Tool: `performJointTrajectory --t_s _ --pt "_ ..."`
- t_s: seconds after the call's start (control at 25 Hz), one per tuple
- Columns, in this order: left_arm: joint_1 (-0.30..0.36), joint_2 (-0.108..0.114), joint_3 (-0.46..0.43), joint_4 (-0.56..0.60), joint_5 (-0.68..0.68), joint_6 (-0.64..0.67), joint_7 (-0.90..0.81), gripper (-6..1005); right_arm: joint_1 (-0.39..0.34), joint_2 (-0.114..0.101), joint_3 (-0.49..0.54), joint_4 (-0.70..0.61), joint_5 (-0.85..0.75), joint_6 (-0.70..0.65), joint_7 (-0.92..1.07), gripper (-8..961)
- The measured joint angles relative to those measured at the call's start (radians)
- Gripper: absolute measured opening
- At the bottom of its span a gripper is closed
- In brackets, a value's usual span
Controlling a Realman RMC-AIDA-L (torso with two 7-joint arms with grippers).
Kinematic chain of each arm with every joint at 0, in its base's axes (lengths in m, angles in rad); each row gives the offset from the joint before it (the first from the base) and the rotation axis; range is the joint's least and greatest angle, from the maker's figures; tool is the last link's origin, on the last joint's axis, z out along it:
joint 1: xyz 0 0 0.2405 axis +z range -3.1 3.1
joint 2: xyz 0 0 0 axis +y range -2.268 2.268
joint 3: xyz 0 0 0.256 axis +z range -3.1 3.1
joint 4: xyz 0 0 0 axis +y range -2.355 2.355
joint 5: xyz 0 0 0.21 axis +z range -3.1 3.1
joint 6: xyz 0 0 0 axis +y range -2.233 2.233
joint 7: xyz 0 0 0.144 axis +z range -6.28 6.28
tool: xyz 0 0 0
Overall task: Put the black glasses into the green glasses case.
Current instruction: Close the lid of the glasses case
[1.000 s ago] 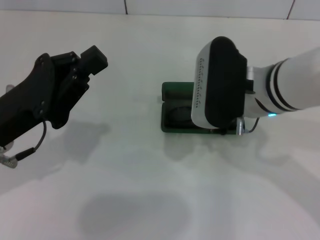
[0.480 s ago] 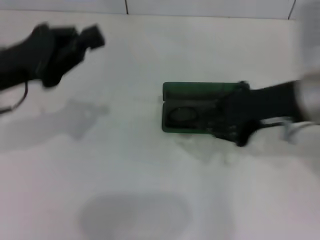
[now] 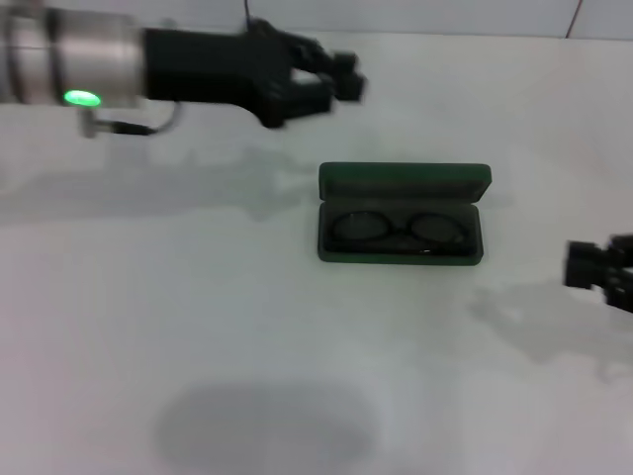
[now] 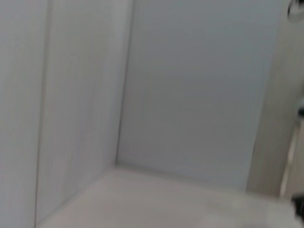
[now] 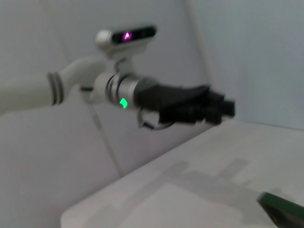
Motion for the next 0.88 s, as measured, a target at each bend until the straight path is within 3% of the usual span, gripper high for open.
performJointTrajectory --t_s 0.2,0.36,0.6,0.88 --pt "-0.075 -0.105 0.0 -0.008 0.155 -0.172 0.001 275 -0.006 -0.002 0.137 0.205 0.044 -0.113 -0.123 165" --pt "-0.112 -0.155 0.009 -0.019 0.208 -0.294 0.001 274 0.005 -0.004 0.215 0.302 0.046 -0.168 -0.192 166" --pt "-0.164 -0.163 0.039 -0.108 0.23 -0.383 0.011 272 0.012 -0.006 0.228 0.337 0.04 -0.159 -0.211 166" --pt "-0.165 -0.166 0.085 -0.143 0.226 -0.449 0.018 271 0.037 -0.007 0.229 0.376 0.039 -0.136 -0.226 167"
